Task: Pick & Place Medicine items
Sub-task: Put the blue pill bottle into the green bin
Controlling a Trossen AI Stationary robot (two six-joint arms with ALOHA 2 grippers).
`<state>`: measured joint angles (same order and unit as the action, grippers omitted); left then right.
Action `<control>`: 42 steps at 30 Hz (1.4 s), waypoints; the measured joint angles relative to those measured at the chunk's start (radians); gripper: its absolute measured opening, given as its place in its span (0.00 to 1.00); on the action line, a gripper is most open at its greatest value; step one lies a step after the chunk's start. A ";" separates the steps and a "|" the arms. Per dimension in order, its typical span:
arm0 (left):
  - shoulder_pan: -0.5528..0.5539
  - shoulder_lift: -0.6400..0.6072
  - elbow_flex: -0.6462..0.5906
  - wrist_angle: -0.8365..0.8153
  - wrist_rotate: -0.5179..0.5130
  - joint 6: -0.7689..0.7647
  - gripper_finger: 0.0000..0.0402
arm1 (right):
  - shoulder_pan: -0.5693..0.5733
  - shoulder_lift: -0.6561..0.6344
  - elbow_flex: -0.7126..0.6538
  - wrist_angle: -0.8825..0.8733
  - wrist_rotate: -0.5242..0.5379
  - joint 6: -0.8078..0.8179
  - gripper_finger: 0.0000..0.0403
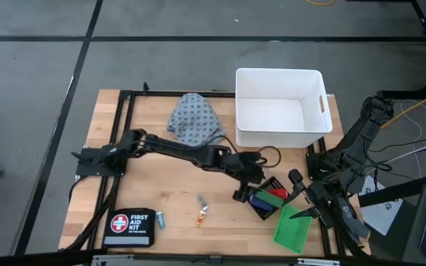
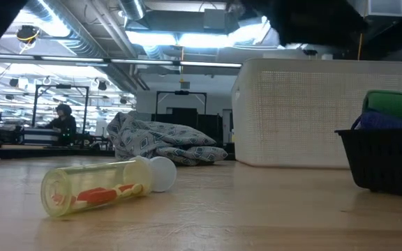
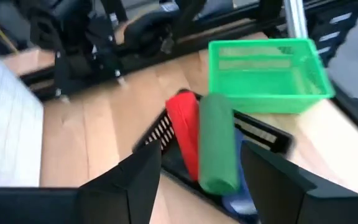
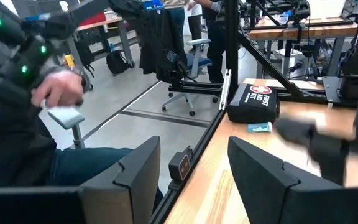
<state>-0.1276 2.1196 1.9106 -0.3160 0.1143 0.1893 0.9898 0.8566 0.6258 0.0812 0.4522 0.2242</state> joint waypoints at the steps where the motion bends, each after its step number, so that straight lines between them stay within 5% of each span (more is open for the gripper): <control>1: -0.007 -0.020 0.000 -0.038 0.001 -0.018 0.53 | 0.000 0.001 0.000 -0.001 0.000 0.001 0.47; 9: -0.154 -0.091 0.000 -0.417 -0.042 -0.274 0.48 | -0.035 0.043 0.000 0.161 0.165 -0.116 0.47; 16: -0.362 -0.090 -0.035 -0.391 -0.275 -0.440 0.44 | -0.159 0.161 0.006 0.279 0.028 -0.122 0.47; 22: -0.518 -0.091 -0.035 -0.379 -0.634 -0.528 0.44 | -0.291 0.315 0.121 0.076 0.022 0.082 0.47; 31: -0.690 -0.091 -0.066 -0.489 -1.112 -0.823 0.44 | -0.437 0.643 0.452 -0.207 -0.203 0.162 0.47; 42: -0.788 -0.092 -0.207 -0.660 -1.214 -1.283 0.43 | -0.562 0.899 0.649 -0.315 -0.367 0.213 0.47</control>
<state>-0.9158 2.0281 1.7034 -0.9755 -1.0993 -1.0936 0.4279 1.7552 1.2747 -0.2340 0.0850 0.4374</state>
